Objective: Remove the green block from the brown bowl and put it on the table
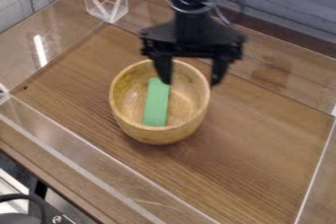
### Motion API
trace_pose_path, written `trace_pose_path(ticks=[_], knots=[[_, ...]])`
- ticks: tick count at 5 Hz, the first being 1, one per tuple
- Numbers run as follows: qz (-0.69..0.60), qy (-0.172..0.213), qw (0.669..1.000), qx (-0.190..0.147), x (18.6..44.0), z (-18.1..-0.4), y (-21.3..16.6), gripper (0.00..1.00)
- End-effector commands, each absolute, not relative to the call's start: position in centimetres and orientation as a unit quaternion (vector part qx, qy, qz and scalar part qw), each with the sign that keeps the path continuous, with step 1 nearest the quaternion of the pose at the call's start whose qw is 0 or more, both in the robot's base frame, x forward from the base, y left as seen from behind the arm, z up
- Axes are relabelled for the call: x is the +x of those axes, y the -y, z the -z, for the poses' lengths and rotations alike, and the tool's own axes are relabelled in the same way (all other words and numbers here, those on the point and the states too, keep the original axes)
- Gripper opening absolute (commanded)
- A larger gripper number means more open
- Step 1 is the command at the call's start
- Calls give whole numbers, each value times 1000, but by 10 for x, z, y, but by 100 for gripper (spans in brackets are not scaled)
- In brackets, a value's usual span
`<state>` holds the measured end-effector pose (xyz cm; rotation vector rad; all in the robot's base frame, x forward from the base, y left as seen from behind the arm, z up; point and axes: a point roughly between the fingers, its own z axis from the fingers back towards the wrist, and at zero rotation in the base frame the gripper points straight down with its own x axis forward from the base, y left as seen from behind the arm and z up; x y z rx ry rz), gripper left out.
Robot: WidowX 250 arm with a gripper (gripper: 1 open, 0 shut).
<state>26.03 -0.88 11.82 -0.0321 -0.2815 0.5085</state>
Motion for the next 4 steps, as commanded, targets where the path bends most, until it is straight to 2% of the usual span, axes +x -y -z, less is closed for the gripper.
trace_pose_path(ticks=[1,3,4], knots=[[-243,152,958,-21,251,-117,-3,100],[-238,135,962,-17,246,-87,-15,100],[-245,130,961,-14,247,-78,-22,0]])
